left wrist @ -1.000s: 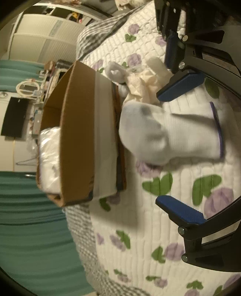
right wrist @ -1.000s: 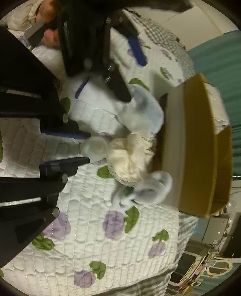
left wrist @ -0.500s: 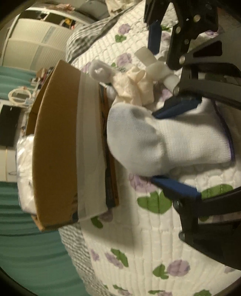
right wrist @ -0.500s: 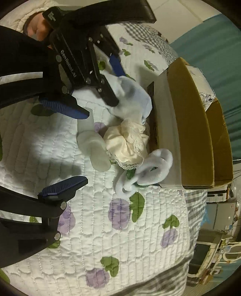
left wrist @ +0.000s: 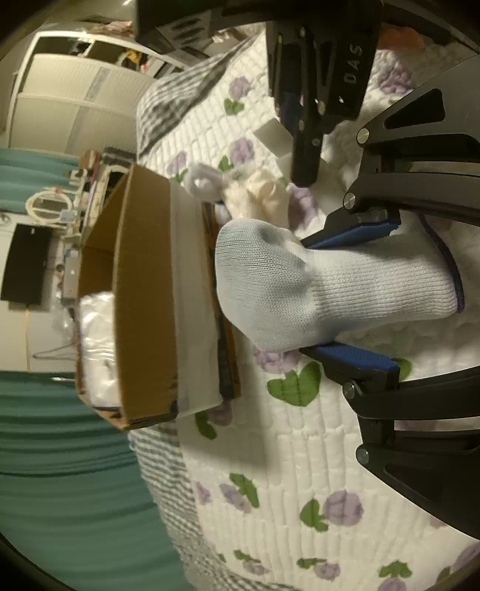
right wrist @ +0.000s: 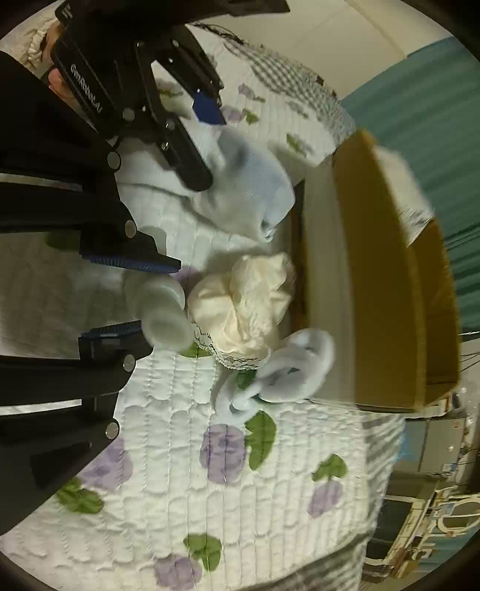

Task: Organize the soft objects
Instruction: 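Grasp the white sock with the left gripper while the right grasps the white translucent item, then carry the sock and white item into the box and open both grippers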

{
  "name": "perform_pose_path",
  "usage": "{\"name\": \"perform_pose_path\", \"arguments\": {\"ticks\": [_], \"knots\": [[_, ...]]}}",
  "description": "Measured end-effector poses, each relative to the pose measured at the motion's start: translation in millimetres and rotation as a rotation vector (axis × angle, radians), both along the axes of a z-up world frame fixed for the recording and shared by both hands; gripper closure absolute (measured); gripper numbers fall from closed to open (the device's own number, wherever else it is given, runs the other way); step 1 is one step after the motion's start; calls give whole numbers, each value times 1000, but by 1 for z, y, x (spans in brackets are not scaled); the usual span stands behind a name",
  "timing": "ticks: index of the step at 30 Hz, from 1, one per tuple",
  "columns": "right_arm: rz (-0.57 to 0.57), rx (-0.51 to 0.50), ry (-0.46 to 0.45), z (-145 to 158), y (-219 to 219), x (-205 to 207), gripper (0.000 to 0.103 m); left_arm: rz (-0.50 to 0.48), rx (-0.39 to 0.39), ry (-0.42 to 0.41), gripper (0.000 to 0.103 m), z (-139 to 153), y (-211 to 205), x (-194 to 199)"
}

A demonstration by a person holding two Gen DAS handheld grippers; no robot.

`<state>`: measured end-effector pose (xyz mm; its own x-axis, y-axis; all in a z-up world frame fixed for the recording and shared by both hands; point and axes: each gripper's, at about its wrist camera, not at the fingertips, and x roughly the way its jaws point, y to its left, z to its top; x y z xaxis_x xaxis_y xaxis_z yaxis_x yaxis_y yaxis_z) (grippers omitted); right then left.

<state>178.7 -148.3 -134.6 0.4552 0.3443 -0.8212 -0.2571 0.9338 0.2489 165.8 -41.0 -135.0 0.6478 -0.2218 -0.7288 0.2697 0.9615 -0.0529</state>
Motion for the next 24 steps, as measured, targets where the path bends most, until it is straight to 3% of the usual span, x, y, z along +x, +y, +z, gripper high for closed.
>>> {"name": "perform_pose_path", "arguments": {"ticks": [5,15,24], "knots": [[15,-19,-69,35,5,-22,78,-7,12,-37,57,24,-3,-19],[5,-101,-228,115,16,-63,78,28,22,-179,57,99,6,-58],[-2,-119,-368,192,16,-79,78,42,-4,-288,57,160,8,-68]]}}
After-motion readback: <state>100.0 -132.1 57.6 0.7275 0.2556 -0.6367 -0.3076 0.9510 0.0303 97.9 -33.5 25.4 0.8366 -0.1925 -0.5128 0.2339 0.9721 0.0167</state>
